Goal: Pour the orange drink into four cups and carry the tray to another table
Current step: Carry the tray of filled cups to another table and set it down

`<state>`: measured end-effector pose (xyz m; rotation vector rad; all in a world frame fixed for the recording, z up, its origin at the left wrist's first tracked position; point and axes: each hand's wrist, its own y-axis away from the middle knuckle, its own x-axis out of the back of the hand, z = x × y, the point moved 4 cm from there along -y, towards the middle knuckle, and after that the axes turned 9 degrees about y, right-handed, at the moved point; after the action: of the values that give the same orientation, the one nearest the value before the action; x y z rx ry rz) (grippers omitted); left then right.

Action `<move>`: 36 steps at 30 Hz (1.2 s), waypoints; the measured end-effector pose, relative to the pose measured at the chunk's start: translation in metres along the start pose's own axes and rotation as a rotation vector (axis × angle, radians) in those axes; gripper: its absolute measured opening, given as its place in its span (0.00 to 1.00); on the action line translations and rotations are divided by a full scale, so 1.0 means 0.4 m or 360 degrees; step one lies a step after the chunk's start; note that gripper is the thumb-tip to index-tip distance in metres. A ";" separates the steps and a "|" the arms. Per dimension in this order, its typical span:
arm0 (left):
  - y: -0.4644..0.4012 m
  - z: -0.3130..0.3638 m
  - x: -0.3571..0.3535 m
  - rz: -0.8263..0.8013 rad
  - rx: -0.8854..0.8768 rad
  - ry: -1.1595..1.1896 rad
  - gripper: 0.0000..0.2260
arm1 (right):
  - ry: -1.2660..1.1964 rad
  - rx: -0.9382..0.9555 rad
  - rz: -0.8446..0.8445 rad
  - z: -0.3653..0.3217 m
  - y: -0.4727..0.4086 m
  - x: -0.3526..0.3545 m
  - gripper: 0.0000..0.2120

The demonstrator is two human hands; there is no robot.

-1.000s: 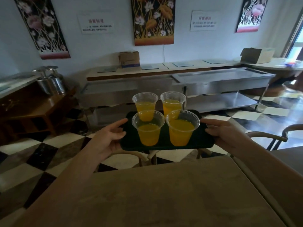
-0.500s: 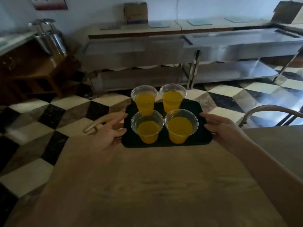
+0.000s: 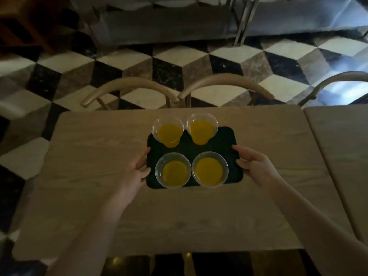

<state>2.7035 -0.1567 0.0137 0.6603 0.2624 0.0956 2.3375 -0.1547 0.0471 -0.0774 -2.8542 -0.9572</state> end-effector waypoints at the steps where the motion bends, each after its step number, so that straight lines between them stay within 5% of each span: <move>1: 0.000 -0.029 0.000 0.0013 0.0033 -0.0006 0.28 | 0.0019 -0.0029 0.0002 0.031 -0.008 -0.004 0.23; 16: 0.002 -0.304 0.075 0.0174 0.0414 -0.0207 0.30 | 0.0094 -0.0350 0.0051 0.377 -0.003 -0.044 0.21; 36: -0.110 -0.268 0.062 0.0186 0.0393 -0.0071 0.28 | 0.0155 -0.0309 0.0146 0.338 -0.135 -0.070 0.18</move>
<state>2.6984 -0.1234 -0.0997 0.9223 0.1940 0.1622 2.3461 -0.1164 -0.0959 -0.1739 -2.6382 -1.1811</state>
